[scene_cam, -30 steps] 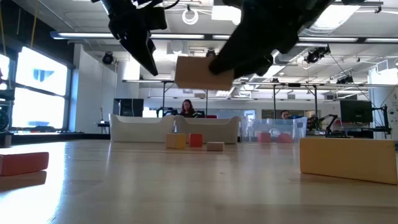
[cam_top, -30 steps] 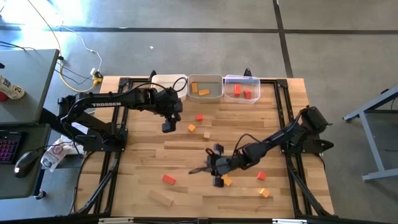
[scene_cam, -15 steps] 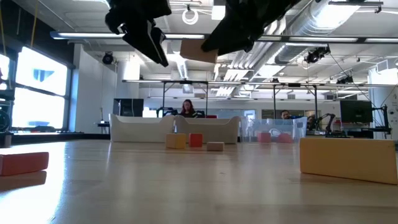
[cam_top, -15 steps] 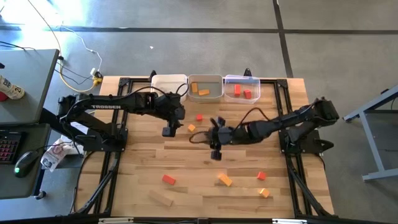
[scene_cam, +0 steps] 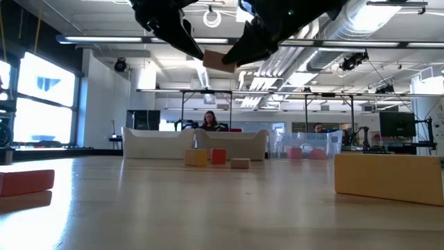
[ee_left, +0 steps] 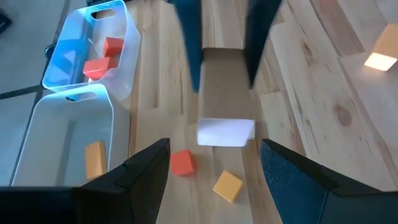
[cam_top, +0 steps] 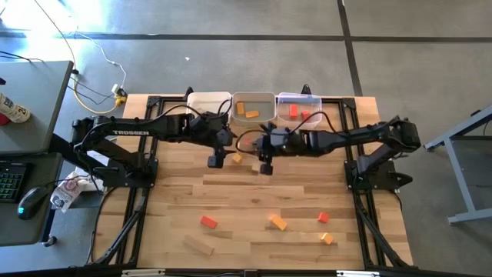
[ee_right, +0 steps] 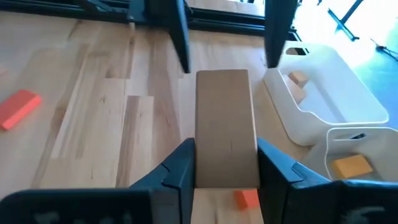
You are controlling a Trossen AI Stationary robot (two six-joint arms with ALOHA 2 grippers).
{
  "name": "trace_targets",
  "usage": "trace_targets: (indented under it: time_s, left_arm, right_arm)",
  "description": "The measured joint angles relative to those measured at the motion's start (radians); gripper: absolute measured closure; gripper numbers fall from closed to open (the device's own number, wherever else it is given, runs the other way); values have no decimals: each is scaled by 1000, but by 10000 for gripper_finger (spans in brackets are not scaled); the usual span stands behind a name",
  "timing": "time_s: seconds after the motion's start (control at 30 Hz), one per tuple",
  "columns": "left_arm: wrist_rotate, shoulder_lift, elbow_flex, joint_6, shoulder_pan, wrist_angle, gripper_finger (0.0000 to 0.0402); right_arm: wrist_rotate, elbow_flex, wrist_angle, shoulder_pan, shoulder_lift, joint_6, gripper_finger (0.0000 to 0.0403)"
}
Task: Sort & place blocks by color
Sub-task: Put the brown block into the white bin
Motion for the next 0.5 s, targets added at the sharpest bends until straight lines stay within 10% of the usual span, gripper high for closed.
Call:
trace_targets:
  time_s: [0.5]
  left_arm:
    - [22, 10, -1, -97, 0, 46, 165]
  right_arm:
    - [-105, 0, 68, -34, 0, -81, 302]
